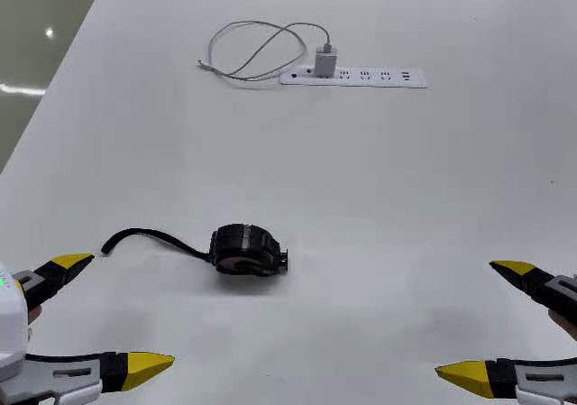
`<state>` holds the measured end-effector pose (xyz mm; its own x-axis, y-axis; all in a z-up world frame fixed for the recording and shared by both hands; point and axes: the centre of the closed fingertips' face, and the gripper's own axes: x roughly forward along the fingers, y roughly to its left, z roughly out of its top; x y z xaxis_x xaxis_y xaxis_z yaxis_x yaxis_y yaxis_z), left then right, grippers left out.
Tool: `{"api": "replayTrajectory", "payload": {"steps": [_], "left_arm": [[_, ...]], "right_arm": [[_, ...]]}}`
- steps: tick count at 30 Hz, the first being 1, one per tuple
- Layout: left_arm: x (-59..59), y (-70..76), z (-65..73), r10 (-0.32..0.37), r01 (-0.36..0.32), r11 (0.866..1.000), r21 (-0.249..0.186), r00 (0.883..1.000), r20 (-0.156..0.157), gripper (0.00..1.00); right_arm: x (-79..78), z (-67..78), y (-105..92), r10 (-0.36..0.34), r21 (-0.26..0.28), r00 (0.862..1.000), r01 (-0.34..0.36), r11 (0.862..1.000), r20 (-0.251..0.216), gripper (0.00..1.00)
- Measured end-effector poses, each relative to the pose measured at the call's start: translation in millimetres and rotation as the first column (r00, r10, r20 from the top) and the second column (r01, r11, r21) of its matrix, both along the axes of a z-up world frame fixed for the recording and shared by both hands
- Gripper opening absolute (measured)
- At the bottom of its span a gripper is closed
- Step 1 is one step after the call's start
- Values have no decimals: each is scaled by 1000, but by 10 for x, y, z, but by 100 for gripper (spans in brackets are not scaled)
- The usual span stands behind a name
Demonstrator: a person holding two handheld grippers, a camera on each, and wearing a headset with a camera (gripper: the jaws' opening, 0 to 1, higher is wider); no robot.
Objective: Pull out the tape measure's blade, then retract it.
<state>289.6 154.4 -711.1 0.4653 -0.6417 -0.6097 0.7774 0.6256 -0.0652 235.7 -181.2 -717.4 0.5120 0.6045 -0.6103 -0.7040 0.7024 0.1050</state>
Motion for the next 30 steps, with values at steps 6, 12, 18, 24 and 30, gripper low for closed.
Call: {"api": "replayTrajectory", "payload": {"steps": [6, 12, 18, 24, 30], "left_arm": [[-16, -26, -4, -8, 8, 1000, -6, 1000, -7, 97], [-20, -36, -6, -7, 7, 1000, -6, 1000, -3, 96], [-9, -25, -4, -1, 1, 1000, -8, 1000, -5, 97], [-2, -26, -4, 0, 0, 1000, -11, 1000, -7, 98], [-3, -32, -2, 1, -1, 1000, -14, 1000, -2, 99]], "right_arm": [[0, 2, 8, 1, 2, 1000, -1, 1000, 0, 95], [-5, -3, 8, 1, 1, 1000, -1, 1000, -2, 95], [-3, -7, 8, 1, 0, 1000, -1, 1000, -1, 95], [-5, -7, 17, 2, 1, 1000, -2, 1000, 0, 95], [-6, -7, 19, 1, 1, 1000, -1, 1000, 0, 95]]}}
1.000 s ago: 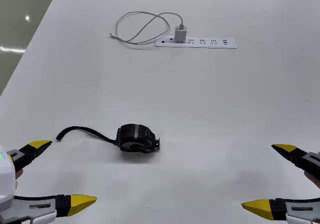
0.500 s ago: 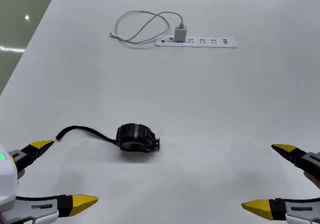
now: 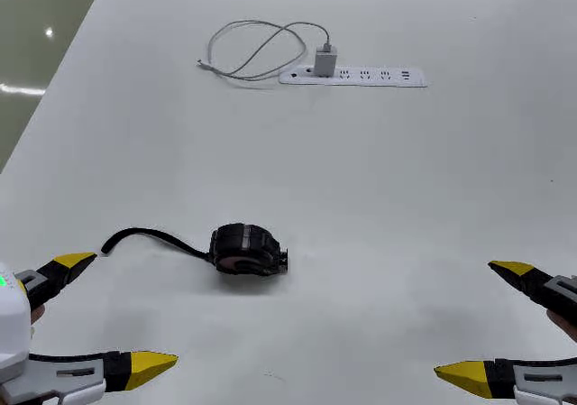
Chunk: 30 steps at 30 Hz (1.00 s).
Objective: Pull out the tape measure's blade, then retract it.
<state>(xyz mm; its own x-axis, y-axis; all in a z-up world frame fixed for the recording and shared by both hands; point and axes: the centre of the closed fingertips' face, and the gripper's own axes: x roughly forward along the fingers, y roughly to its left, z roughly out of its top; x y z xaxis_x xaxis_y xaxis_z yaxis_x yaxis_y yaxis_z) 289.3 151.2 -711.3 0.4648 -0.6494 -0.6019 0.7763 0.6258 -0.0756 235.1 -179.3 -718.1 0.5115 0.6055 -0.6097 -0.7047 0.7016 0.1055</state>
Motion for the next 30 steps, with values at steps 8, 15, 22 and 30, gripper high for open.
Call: {"api": "replayTrajectory", "payload": {"steps": [8, 15, 22, 30], "left_arm": [[2, 8, -6, 0, 0, 1000, 1, 1000, -2, 99], [7, 4, -2, -2, 2, 1000, 1, 1000, -2, 99], [6, 2, -6, -2, 2, 1000, 4, 1000, -2, 99], [25, 10, 14, -1, 0, 1000, 13, 1000, 23, 92]], "right_arm": [[-3, 2, -4, -2, 0, 1000, 2, 1000, 1, 95], [0, -2, -9, 0, -3, 1000, 0, 1000, 0, 95], [9, 8, 7, 3, -2, 1000, -3, 1000, 2, 95], [13, 8, 1, 5, -3, 1000, -5, 1000, 3, 95]]}}
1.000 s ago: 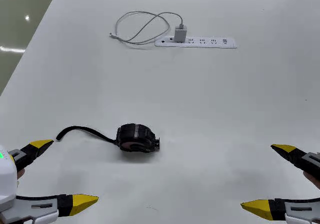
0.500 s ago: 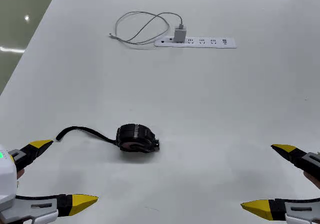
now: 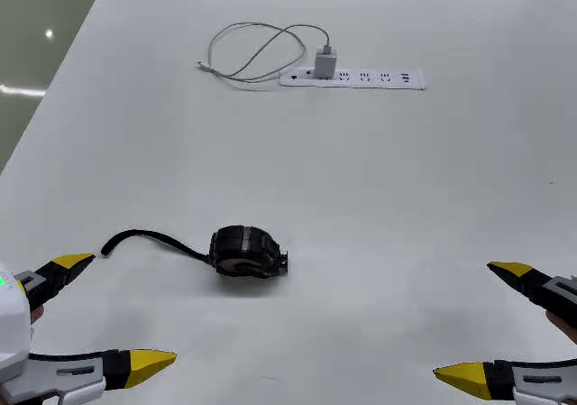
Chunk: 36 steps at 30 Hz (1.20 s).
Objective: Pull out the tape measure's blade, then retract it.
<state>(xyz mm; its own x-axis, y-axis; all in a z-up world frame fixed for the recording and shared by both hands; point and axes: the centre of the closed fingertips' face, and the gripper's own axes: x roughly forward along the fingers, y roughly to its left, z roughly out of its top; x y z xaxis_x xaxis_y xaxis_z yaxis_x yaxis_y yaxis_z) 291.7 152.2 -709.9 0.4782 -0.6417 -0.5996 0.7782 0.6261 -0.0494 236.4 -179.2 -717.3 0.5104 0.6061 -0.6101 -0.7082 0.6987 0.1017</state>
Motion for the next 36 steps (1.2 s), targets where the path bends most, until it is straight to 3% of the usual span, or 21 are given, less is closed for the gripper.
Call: {"api": "replayTrajectory", "payload": {"steps": [2, 7, 36], "left_arm": [[5, -23, -2, 12, -12, 1000, -25, 1000, -16, 98], [-11, -27, -18, 9, -10, 999, -35, 999, -36, 99], [4, -22, 4, 11, -12, 1000, -27, 999, -30, 99]], "right_arm": [[-2, -1, 1, 0, 0, 1000, 0, 1000, -1, 95], [-7, -6, 8, 2, 0, 1000, -2, 1000, -2, 95], [-9, -6, 14, -1, 0, 1000, 1, 1000, -1, 94]]}}
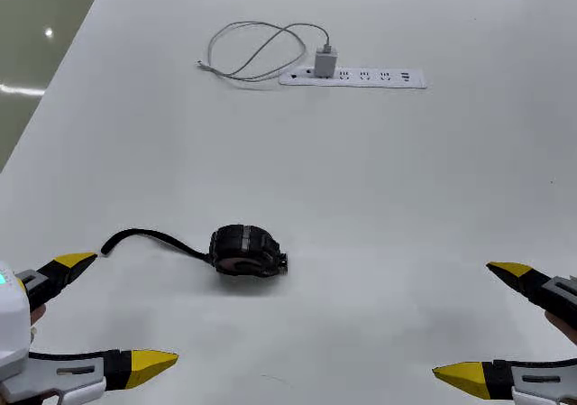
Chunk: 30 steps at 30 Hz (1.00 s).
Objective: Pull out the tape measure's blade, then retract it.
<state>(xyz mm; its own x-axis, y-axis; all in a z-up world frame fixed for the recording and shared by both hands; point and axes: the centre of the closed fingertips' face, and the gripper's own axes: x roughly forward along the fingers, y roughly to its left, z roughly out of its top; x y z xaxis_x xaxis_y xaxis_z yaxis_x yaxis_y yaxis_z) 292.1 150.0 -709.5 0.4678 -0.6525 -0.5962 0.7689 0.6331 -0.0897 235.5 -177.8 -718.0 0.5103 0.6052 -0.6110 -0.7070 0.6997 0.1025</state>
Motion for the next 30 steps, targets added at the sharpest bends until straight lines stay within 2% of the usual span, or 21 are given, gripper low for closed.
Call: {"api": "replayTrajectory", "payload": {"steps": [11, 30], "left_arm": [[43, 29, 9, 27, -27, 1000, -9, 1000, 3, 99], [-5, -3, -21, -4, 4, 1000, 2, 1000, -3, 99]], "right_arm": [[-1, 10, 15, -1, 2, 1000, 1, 1000, 1, 94], [7, 1, 23, 7, 4, 1000, -7, 1000, 2, 94]]}}
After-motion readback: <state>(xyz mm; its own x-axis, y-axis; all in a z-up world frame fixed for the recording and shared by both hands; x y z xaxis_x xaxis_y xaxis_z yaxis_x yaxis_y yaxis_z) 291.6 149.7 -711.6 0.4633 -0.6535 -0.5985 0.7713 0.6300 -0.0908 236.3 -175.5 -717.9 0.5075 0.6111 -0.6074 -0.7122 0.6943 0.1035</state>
